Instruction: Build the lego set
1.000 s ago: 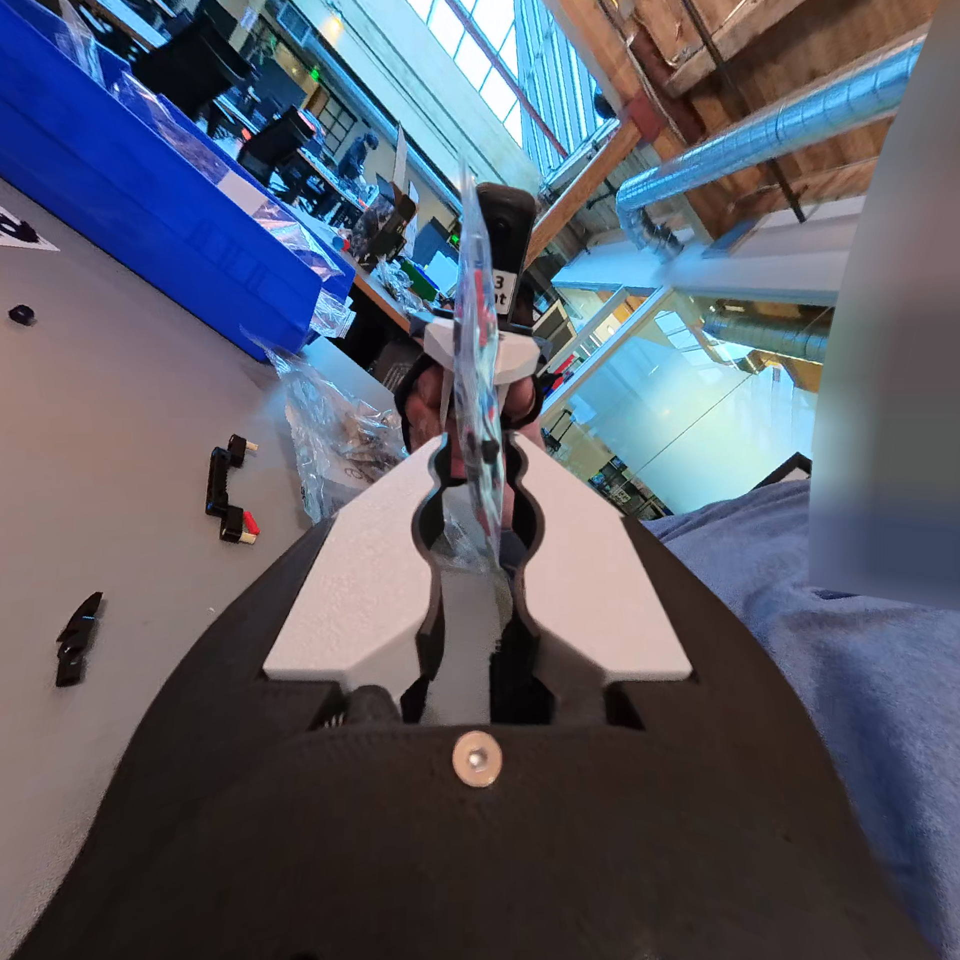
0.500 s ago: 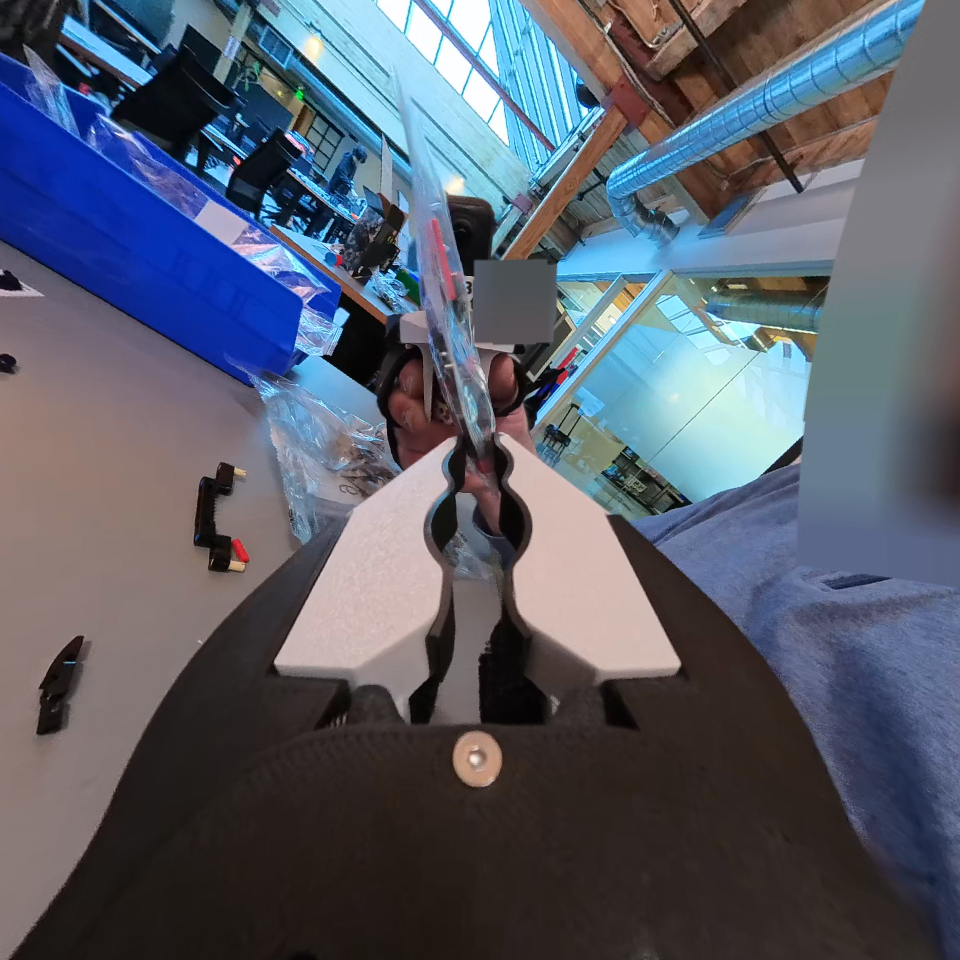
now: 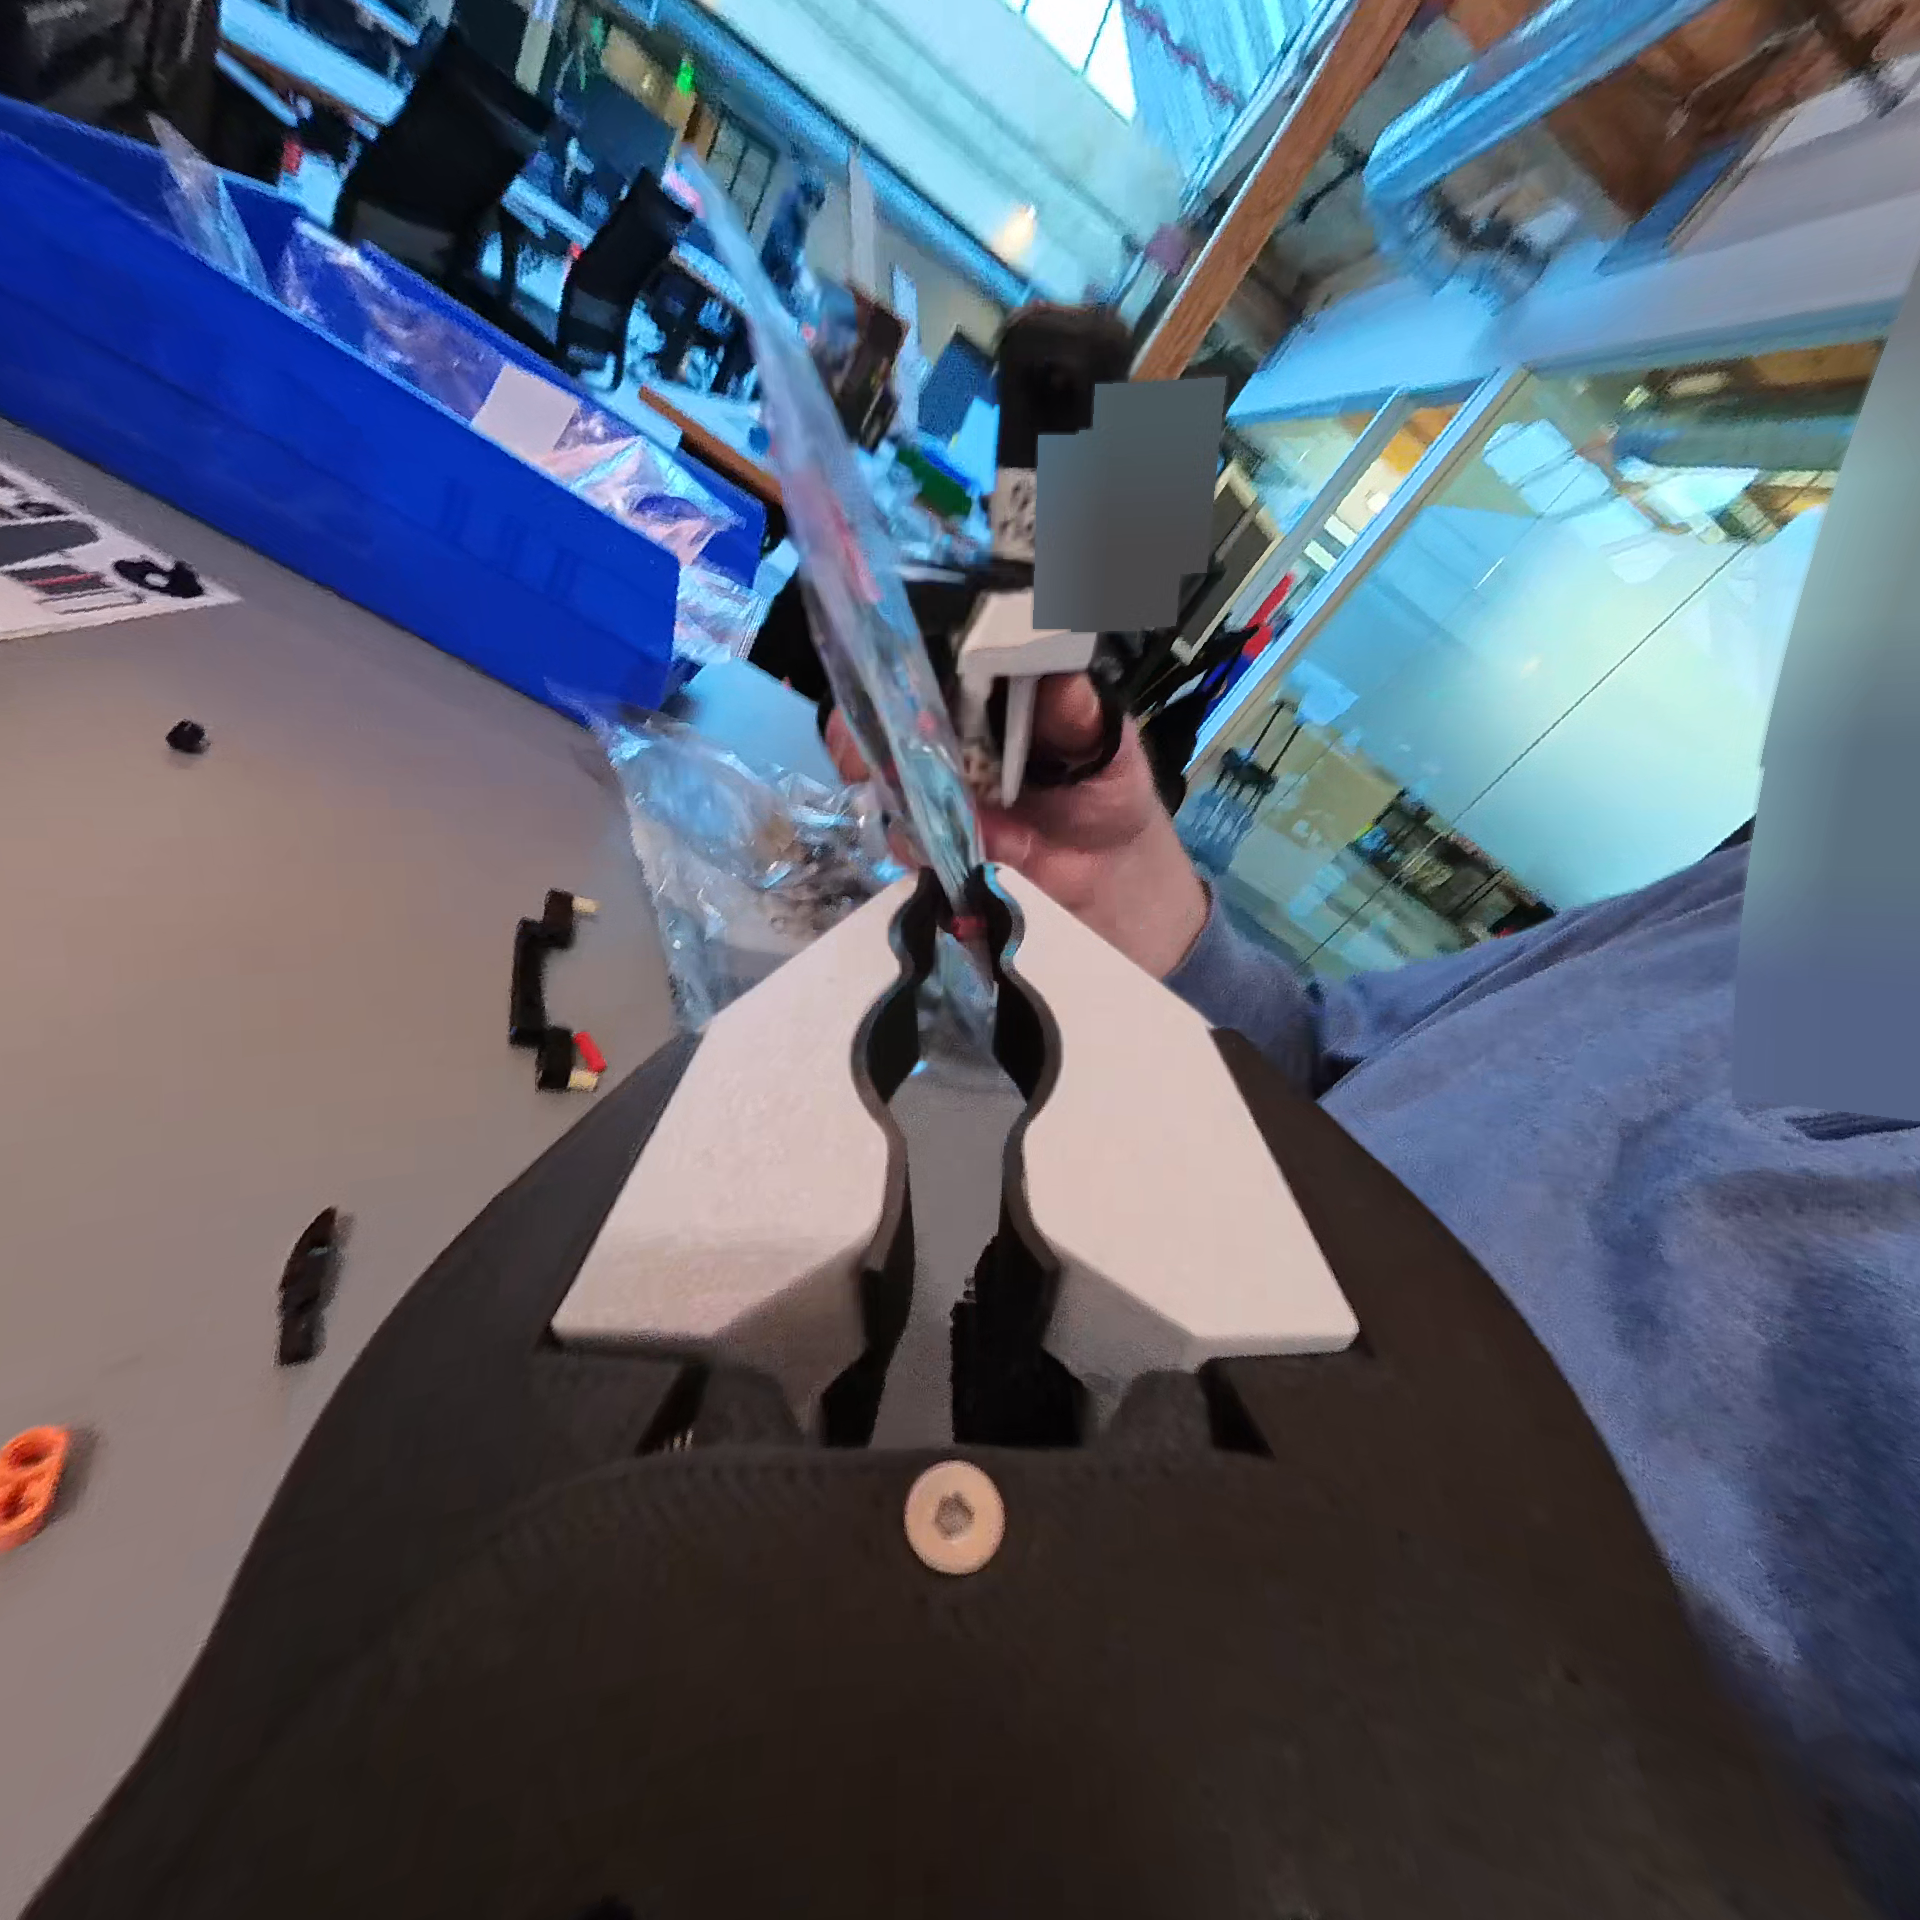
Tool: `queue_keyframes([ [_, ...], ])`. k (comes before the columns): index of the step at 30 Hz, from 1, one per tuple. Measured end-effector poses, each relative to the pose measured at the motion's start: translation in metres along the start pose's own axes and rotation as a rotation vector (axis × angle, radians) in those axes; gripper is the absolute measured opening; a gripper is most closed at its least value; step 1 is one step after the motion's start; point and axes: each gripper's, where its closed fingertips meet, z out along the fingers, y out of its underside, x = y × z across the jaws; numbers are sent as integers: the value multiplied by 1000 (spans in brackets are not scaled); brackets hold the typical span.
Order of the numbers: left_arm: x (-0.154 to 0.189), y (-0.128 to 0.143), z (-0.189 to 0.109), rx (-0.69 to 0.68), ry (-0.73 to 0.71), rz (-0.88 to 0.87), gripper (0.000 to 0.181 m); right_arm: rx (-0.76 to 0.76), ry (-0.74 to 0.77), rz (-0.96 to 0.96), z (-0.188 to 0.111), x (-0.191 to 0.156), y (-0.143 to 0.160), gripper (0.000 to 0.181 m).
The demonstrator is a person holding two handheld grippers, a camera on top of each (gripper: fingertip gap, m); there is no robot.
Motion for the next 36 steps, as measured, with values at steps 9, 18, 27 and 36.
queue_keyframes([
  [9,1,46,-7,-392,-57,179,6,-285,170,-401,-10,-30,7,36],
  [18,2,85,-23,-771,-65,319,5,-643,26,-608,49,-42,73,26],
  [27,-21,94,-37,-920,-152,450,6,-664,-63,-408,55,-32,94,0],
  [36,-21,63,-42,-648,-239,427,16,-550,-13,-256,50,-18,87,0],
])
